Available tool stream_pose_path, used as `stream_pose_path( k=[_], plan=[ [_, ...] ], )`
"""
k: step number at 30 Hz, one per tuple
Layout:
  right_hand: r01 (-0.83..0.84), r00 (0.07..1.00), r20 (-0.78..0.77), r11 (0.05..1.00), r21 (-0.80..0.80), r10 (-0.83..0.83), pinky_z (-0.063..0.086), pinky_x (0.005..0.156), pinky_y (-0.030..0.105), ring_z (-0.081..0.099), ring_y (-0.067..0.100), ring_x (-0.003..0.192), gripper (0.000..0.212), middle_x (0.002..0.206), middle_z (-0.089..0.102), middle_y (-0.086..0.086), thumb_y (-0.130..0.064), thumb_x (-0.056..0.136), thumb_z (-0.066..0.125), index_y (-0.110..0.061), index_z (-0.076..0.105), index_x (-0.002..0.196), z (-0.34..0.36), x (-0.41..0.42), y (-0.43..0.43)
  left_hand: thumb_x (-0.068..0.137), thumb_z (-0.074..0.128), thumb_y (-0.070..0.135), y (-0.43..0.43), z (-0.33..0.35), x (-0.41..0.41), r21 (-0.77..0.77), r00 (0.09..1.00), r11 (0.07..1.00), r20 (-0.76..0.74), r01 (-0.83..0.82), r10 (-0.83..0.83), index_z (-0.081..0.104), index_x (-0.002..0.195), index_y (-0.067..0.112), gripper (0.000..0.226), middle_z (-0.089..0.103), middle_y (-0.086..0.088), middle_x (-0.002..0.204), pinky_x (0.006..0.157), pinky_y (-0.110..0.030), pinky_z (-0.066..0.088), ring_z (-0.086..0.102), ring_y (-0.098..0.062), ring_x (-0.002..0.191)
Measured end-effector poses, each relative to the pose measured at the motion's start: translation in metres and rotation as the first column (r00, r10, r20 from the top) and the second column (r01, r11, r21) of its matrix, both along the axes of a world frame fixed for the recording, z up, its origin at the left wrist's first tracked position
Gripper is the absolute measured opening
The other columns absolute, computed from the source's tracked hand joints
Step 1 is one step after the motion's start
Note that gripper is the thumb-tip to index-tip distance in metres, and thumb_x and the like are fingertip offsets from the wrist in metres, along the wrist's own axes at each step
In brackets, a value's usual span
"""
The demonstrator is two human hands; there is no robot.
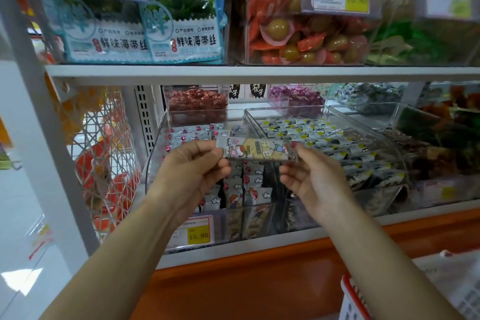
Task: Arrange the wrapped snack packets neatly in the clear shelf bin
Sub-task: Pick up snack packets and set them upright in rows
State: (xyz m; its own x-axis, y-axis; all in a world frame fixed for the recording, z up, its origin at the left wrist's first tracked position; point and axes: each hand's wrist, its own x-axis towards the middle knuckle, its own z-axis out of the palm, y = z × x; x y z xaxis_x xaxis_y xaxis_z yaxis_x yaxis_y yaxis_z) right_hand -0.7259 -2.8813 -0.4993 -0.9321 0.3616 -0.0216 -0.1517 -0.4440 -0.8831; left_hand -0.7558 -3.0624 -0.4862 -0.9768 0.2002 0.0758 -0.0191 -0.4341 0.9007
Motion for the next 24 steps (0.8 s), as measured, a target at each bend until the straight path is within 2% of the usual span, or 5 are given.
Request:
stream_pose_path(
  k=[3,7,11,18,24],
  plan=[
    [0.01,0.999,-0.035,0.988,0.153,-0.005,0.05,0.043,0.022,0.064,0.013,0.052,0.023,0.063,0.069,0.003,-0.031,0.082,0.064,-0.009,0.06,0.078,0.0,0.001,-0.001,0.088,0.05,-0.006,-0.001,-0.003,0.001,-0.064,0.997,0.998,-0.078,0.0,-0.005,0.056,0.083,0.005,0.013,0.059,0.001,0.059,0.053,-0.018,0.053,0.06,-0.009,0.052],
    [0.056,0.994,-0.11,0.96,0.273,-0.027,0.053,0.054,0.022,0.067,0.015,0.067,0.008,0.086,0.063,0.01,-0.006,0.086,0.063,-0.008,0.058,0.08,-0.002,-0.002,0.002,0.089,0.053,-0.002,-0.002,-0.004,0.001,-0.163,0.993,0.987,-0.112,0.002,-0.02,0.059,0.083,0.007,0.013,0.063,-0.001,0.069,0.057,-0.021,0.054,0.063,-0.011,0.06],
    [0.039,0.98,-0.193,0.922,0.385,0.039,0.055,0.069,0.023,0.067,0.018,0.094,0.027,0.108,0.063,0.007,0.007,0.086,0.058,-0.016,0.065,0.098,-0.003,-0.001,0.0,0.078,0.067,0.019,-0.002,-0.005,-0.001,-0.234,0.992,0.972,-0.122,-0.017,-0.012,0.057,0.092,0.006,0.021,0.066,-0.007,0.087,0.063,-0.021,0.054,0.067,-0.013,0.069],
    [0.117,0.977,-0.215,0.82,0.561,0.008,0.055,0.085,0.04,0.067,0.011,0.092,0.012,0.089,0.072,-0.011,-0.021,0.081,0.069,-0.03,0.074,0.088,-0.005,0.001,-0.003,0.086,0.061,0.009,-0.003,-0.003,0.001,-0.392,0.964,0.914,-0.264,-0.111,0.003,0.062,0.105,0.022,0.022,0.064,-0.002,0.093,0.068,-0.018,0.055,0.07,-0.013,0.075],
    [0.17,0.973,-0.225,0.816,0.553,-0.051,0.057,0.056,0.025,0.065,0.008,0.064,0.021,0.062,0.066,-0.007,-0.017,0.084,0.067,-0.022,0.072,0.064,-0.005,0.001,-0.004,0.082,0.066,0.01,-0.007,0.006,0.008,-0.55,0.932,0.829,-0.344,-0.104,-0.111,0.065,0.101,0.026,0.025,0.061,-0.006,0.101,0.078,-0.03,0.057,0.066,-0.019,0.085]
  ],
)
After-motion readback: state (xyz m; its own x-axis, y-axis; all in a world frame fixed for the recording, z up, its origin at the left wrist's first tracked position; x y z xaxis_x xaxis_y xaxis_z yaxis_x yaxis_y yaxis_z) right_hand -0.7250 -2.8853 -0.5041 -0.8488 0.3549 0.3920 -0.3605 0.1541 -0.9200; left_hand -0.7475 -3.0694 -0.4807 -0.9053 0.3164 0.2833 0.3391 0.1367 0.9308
